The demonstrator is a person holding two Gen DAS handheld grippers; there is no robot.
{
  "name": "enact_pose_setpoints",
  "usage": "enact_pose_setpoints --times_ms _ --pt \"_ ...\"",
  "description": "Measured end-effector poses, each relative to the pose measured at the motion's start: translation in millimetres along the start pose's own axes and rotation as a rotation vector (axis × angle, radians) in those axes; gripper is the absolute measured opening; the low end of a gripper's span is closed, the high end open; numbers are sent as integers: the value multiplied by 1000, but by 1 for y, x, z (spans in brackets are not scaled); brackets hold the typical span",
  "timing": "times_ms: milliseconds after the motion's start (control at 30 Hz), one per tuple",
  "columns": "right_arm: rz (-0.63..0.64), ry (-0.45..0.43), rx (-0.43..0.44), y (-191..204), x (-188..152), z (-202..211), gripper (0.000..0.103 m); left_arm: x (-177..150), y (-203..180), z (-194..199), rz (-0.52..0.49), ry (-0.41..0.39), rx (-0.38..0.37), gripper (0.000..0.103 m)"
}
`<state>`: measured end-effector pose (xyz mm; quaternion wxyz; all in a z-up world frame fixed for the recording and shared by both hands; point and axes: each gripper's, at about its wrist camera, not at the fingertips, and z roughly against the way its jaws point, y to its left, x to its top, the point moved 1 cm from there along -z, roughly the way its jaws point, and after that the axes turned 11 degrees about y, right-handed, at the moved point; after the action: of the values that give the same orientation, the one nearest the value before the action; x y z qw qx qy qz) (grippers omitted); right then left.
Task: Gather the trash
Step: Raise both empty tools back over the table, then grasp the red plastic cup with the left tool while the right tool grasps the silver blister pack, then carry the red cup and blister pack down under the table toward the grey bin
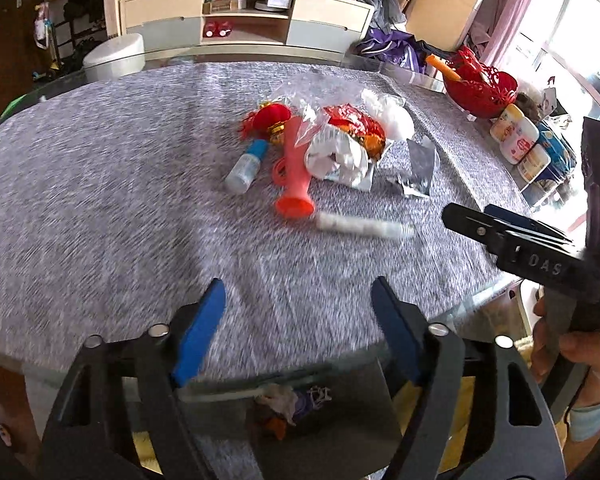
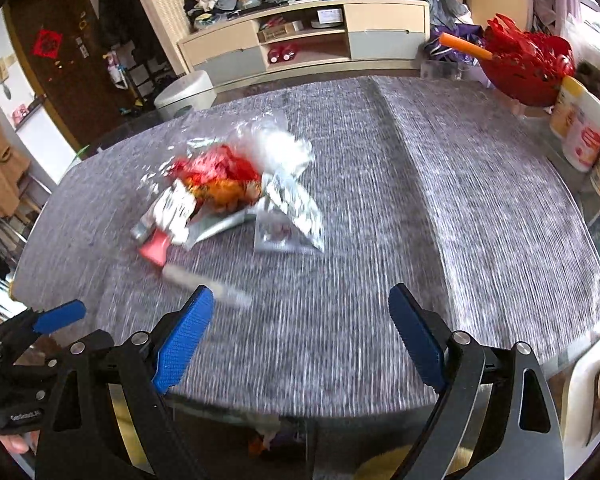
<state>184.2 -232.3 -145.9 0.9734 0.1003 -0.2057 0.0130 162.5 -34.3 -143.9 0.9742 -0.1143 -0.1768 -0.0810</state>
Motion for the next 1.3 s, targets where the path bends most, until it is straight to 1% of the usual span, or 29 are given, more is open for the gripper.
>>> enact_pose_setpoints --times_ms 200,367,500,600,633,733,800,867,933,967,1000,1067,1200,1300 --pt "-9 4 -5 -4 19 -17 77 28 0 -17 -4 11 -26 52" --pt "-12 4 4 -4 29 -27 72 46 -2 -32 -20 28 -33 45" --pt "-3 7 11 -2 35 -33 69 57 1 -49 -8 55 -42 39" --pt "0 17 12 -2 39 -39 67 64 1 -54 -7 53 -53 39" --pt "-2 20 13 -2 41 -42 66 67 1 -56 -9 54 -50 37" --pt "-7 21 17 -5 41 -44 58 72 -2 -59 -19 49 -42 36" --pt "-7 16 22 -7 41 -44 48 76 -4 -61 -28 48 -38 36" --pt "-7 11 23 -7 41 -44 48 79 -7 -63 -43 44 -21 35" --pt "-3 4 17 -6 40 -43 48 81 -11 -66 -72 41 25 28" --pt "-4 3 17 -5 40 -44 47 81 -13 -66 -81 41 41 28" --pt "-4 2 17 -5 40 -43 47 81 -12 -66 -86 41 51 25" --pt "-2 3 12 -5 39 -42 47 80 -10 -65 -86 41 46 25" --pt "-7 7 13 -8 38 -38 47 75 -6 -62 -97 40 70 25" --pt "-5 10 10 -9 32 -34 47 71 -1 -59 -90 43 70 24"
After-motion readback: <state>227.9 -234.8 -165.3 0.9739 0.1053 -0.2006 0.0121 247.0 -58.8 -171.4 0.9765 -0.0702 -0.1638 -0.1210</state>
